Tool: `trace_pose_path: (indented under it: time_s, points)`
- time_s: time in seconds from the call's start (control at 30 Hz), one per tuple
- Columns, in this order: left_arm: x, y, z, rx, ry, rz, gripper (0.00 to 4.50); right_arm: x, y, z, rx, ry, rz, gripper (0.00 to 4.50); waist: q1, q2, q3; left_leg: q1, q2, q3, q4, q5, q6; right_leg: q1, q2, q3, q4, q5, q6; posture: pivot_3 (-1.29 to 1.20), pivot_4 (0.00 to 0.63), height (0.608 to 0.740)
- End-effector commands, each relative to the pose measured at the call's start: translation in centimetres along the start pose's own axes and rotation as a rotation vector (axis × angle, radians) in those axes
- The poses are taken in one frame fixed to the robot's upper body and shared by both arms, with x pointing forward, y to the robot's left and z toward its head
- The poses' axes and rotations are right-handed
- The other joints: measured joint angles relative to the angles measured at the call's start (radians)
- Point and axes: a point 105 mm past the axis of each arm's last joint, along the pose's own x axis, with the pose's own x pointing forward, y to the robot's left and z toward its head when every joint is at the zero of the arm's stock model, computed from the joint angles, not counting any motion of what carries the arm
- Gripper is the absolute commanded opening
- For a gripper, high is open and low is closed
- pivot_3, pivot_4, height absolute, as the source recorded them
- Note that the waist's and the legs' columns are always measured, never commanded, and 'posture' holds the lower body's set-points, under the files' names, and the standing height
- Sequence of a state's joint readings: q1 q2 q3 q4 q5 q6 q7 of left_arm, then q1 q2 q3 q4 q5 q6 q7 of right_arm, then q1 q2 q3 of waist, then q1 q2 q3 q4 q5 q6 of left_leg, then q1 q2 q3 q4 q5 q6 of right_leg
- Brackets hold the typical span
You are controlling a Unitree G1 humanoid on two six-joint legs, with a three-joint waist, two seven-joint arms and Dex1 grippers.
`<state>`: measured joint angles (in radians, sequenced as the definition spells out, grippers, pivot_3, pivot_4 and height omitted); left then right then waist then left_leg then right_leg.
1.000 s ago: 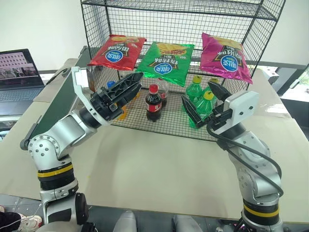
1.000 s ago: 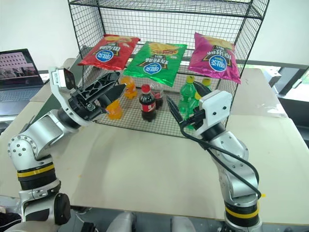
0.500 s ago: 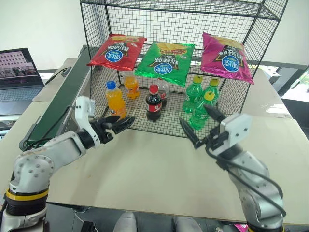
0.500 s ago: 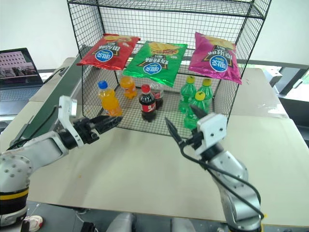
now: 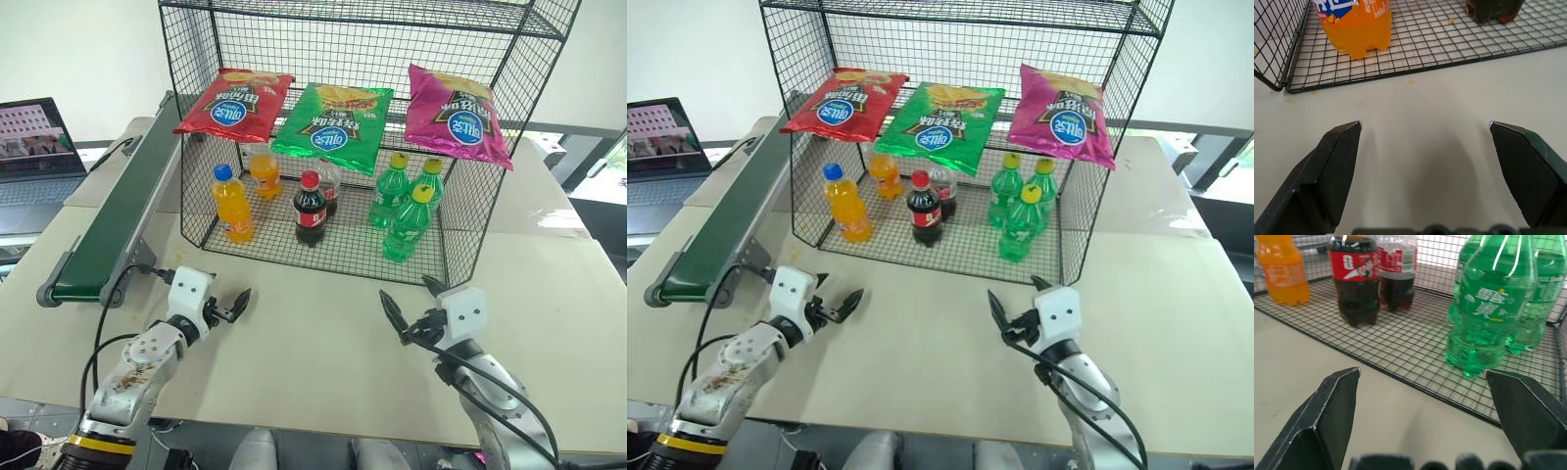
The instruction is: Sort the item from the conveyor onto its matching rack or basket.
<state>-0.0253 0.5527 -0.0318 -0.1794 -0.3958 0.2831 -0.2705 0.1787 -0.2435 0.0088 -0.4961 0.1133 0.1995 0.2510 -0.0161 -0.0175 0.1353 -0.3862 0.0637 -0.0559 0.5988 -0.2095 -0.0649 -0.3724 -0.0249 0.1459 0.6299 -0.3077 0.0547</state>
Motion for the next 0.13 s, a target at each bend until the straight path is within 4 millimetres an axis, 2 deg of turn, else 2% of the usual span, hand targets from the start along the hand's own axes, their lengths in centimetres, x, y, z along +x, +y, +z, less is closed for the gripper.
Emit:
trace_pose_path:
  time_s: [0.03, 0.13]
  points:
    - [0.15, 0.43, 0.97, 0.029, -0.056, 0.012, 4.47, 0.04, -0.61, 0.82, -0.028, -0.058, -0.046, 4.50, -0.002, 0.000, 0.000, 0.000, 0.000, 0.000, 0.000, 0.000, 0.000, 0.000, 0.000, 0.000, 0.000, 0.000, 0.000, 0.00, 0.150, 0.740]
    - [0.67, 0.25, 0.51, -0.006, -0.046, -0.011, 4.47, 0.04, -0.63, 0.64, -0.026, -0.060, -0.054, 4.50, -0.003, 0.000, 0.000, 0.000, 0.000, 0.000, 0.000, 0.000, 0.000, 0.000, 0.000, 0.000, 0.001, 0.000, 0.000, 0.00, 0.150, 0.740]
